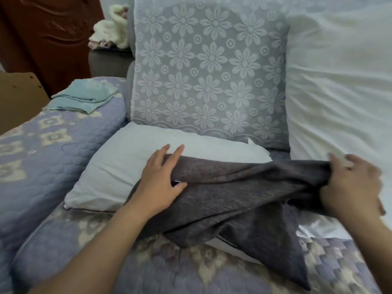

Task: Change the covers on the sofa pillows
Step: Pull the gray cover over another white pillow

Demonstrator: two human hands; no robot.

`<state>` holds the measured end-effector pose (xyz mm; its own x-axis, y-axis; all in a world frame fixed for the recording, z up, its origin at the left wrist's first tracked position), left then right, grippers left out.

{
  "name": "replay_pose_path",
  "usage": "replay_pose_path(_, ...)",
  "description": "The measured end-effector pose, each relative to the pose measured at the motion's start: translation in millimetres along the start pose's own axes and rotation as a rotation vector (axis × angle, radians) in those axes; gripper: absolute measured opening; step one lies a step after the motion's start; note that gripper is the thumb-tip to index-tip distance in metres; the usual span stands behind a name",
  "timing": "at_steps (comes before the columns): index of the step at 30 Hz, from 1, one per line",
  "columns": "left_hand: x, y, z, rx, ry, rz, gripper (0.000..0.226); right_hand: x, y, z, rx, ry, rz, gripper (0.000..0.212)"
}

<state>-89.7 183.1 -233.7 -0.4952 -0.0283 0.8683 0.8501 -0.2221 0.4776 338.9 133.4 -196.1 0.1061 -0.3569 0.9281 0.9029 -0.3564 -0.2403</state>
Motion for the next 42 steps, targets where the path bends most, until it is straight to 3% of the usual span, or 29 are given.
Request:
replay_pose_path(2,-0.7,19.4,7.6,-0.036,0.045,0.080,0.065,6.7,-62.6,-35.1,0.239,0.030,-0.022,0.082)
replay_pose_path(5,15.5,50.4,7.6,0.003,0.143,-0.192,0.026,5.0,-113.4,-71.0,0.526,0.005,0.257,0.070)
replay_pose_path(7,9.6,77.5,-2.4,0.007,0.058,-0.339,0.014,11.4,-140.8,-92.1,0.659,-0.073,0.462,0.049)
replay_pose_path(9,-8.2,94.1,-15.8,0.003,-0.054,-0.372,0.019,12.8,-154.7,-108.1,0.702,-0.184,0.614,0.027)
replay_pose_path(12,-33.2,90.4,-37.9,0.050,-0.242,-0.442,0.026,-10.4,-158.2,-120.4,0.665,-0.368,0.670,0.029)
replay_pose_path(15,-32.6,97.4,-58.0,-0.052,-0.372,-0.657,0.038,-28.7,-157.9,-124.0,0.618,-0.441,0.591,0.046)
replay_pose_path(19,-6.6,94.7,-65.9,-0.116,-0.175,-0.810,0.025,-28.0,-159.2,-122.5,0.563,-0.493,0.662,0.048)
replay_pose_path(21,-1.5,89.0,-65.7,-0.086,-0.097,-0.799,0.015,-14.8,-156.6,-120.8,0.522,-0.385,0.696,0.034)
replay_pose_path(23,1.5,82.6,-65.6,-0.050,-0.044,-0.838,0.019,-1.0,-152.2,-120.7,0.425,-0.288,0.780,0.010)
replay_pose_path(26,-0.4,79.6,-66.0,-0.003,-0.042,-0.929,0.033,-6.0,-154.1,-126.7,0.262,-0.440,1.020,0.015)
replay_pose_path(29,-0.5,84.8,-65.8,-0.033,-0.057,-0.872,0.038,-11.9,-166.2,-135.1,0.265,-0.606,1.147,0.006)
replay_pose_path(35,-4.4,102.1,-70.3,-0.150,-0.089,-0.784,0.049,-12.5,-165.7,-133.1,0.317,-0.542,1.043,0.009)
replay_pose_path(42,-2.0,110.8,-66.7,-0.242,-0.095,-0.787,0.040,-9.5,-161.2,-129.6,0.329,-0.464,0.977,0.019)
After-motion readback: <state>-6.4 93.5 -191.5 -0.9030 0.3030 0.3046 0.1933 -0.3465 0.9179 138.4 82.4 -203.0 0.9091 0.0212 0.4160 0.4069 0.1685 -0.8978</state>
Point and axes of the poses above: each hand's wrist, its own z-axis towards the middle knuckle, its own x-axis out of the back of the hand, y = z × x, the point moved 9 cm from there along z, towards the middle knuckle, and after that the axes turned 5 degrees about -y, right-handed, at the moved point
